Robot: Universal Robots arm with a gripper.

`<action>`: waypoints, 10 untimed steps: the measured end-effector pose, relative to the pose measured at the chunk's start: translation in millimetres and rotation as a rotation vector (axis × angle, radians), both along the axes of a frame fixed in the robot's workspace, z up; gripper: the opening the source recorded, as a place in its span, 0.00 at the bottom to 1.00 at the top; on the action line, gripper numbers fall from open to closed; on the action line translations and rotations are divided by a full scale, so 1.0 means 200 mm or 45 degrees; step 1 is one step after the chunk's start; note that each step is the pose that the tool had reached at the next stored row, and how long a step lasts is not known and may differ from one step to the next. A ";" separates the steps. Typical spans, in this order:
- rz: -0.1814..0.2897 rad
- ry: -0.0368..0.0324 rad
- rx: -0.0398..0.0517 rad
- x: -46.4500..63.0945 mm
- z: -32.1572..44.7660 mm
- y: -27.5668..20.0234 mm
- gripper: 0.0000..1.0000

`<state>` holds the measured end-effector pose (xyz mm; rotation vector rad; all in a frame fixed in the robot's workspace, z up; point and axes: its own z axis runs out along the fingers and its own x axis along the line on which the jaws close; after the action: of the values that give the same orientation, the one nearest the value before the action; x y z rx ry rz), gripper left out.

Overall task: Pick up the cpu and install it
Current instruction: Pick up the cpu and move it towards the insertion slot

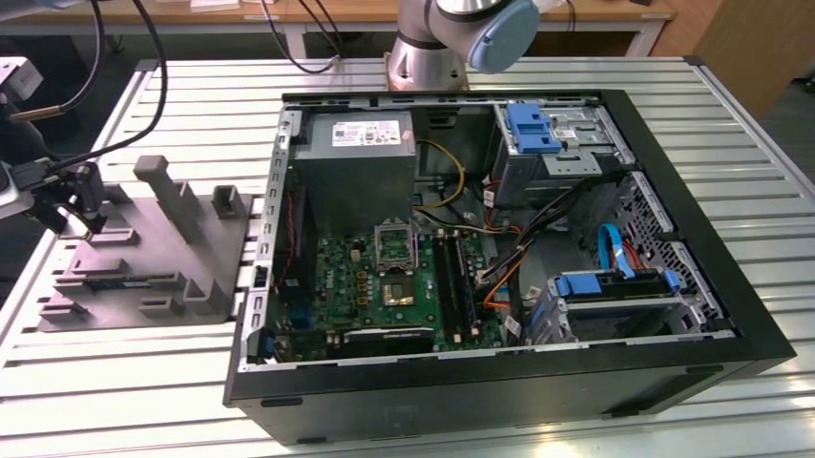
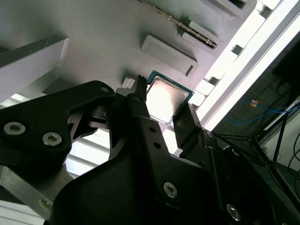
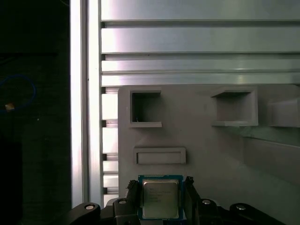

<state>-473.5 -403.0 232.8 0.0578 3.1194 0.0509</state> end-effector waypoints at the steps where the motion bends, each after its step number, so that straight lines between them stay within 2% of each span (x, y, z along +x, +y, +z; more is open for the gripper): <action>1: 0.000 0.0000 0.000 0.00 0.001 0.000 0.47; 10: 0.000 0.0000 0.000 0.00 0.022 0.000 0.47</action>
<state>-473.5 -403.0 237.2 0.0578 3.1194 0.0509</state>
